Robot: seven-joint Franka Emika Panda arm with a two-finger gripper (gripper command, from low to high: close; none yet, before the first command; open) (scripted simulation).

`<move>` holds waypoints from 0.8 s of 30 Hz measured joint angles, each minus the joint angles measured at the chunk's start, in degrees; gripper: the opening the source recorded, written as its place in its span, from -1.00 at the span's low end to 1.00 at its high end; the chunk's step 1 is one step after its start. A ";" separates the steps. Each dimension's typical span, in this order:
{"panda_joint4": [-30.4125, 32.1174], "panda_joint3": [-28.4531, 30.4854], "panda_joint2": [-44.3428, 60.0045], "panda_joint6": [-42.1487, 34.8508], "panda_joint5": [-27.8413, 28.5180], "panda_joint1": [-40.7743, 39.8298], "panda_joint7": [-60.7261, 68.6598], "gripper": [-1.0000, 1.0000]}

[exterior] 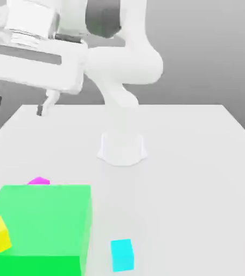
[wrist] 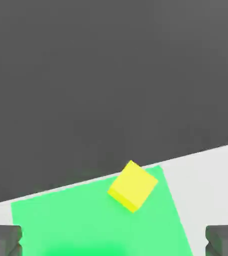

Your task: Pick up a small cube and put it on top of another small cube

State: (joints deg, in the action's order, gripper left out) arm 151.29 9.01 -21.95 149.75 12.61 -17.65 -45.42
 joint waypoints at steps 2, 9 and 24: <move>2.21 1.84 2.65 2.07 0.74 -1.70 0.58 0.00; 10.05 8.92 11.88 9.63 0.41 -6.59 4.75 0.00; 13.42 -5.89 35.31 28.35 -31.00 -22.57 30.34 0.00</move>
State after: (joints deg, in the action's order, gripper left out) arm 164.71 3.12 13.36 178.10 -18.39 -40.22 -15.08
